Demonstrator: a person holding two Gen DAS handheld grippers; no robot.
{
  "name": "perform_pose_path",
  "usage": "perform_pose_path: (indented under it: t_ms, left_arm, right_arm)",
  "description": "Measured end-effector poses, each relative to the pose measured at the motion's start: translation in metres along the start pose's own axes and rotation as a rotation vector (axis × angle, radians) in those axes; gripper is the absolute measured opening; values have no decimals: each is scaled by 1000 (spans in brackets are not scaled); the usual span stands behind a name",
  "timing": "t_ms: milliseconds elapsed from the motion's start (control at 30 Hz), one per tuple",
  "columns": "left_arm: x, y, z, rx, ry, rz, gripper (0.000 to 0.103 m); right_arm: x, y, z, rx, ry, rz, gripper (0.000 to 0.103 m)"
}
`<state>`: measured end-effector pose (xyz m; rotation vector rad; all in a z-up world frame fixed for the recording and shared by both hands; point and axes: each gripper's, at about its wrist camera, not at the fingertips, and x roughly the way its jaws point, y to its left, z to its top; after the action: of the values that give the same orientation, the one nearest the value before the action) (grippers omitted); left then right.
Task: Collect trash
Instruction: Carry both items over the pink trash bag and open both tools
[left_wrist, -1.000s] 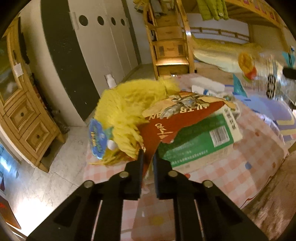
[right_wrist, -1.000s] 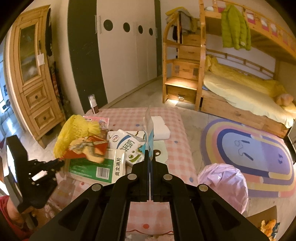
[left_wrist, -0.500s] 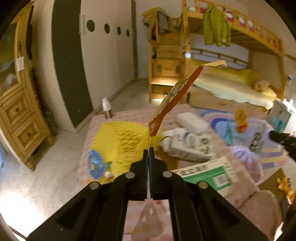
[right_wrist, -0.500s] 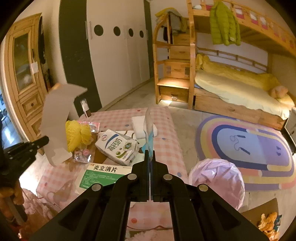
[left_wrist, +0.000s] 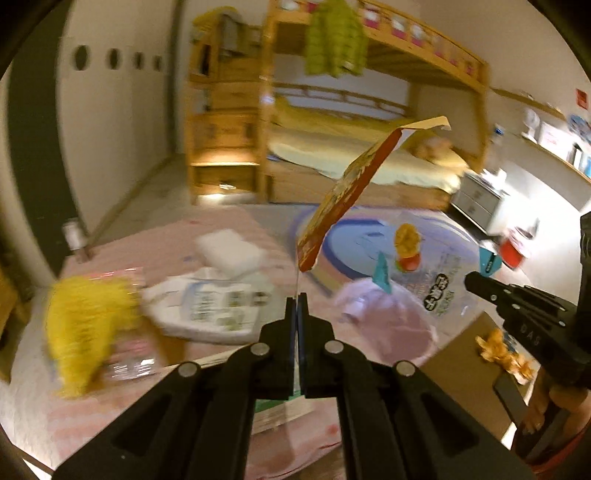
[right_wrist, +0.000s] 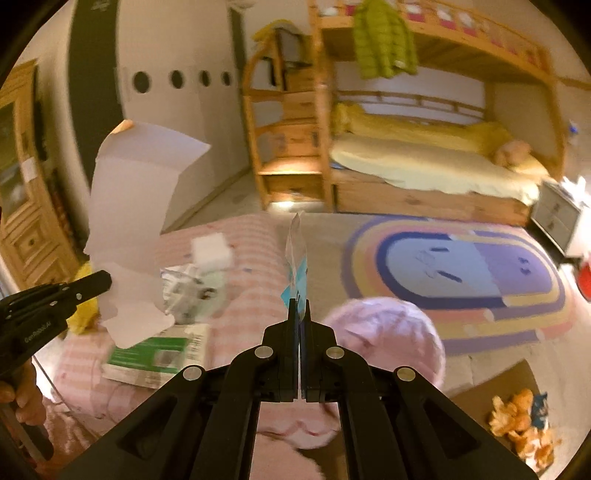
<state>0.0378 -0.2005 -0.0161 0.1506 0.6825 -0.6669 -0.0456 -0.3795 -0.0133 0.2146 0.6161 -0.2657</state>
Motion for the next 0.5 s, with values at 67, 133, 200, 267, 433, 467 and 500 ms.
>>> perform_pose_path:
  t_ms: [67, 133, 200, 267, 433, 467, 500]
  left_arm:
    - [20, -19, 3, 25, 27, -47, 0]
    - [41, -35, 6, 38, 59, -91, 0]
    - [67, -53, 10, 52, 92, -132, 0]
    - [90, -69, 16, 72, 115, -152, 0]
    - [143, -100, 19, 110, 180, -184, 0]
    - [152, -106, 20, 115, 188, -186, 0]
    - [159, -111, 22, 117, 195, -188, 0]
  right_arm:
    - [4, -21, -5, 34, 13, -35, 0]
    - [12, -44, -10, 74, 32, -73, 0]
    - [21, -60, -15, 97, 52, -101, 0]
    - [33, -76, -20, 125, 75, -123, 0]
    - [64, -102, -29, 169, 119, -163, 0]
    - [72, -106, -31, 176, 131, -167, 0]
    - [78, -110, -32, 181, 140, -170, 0]
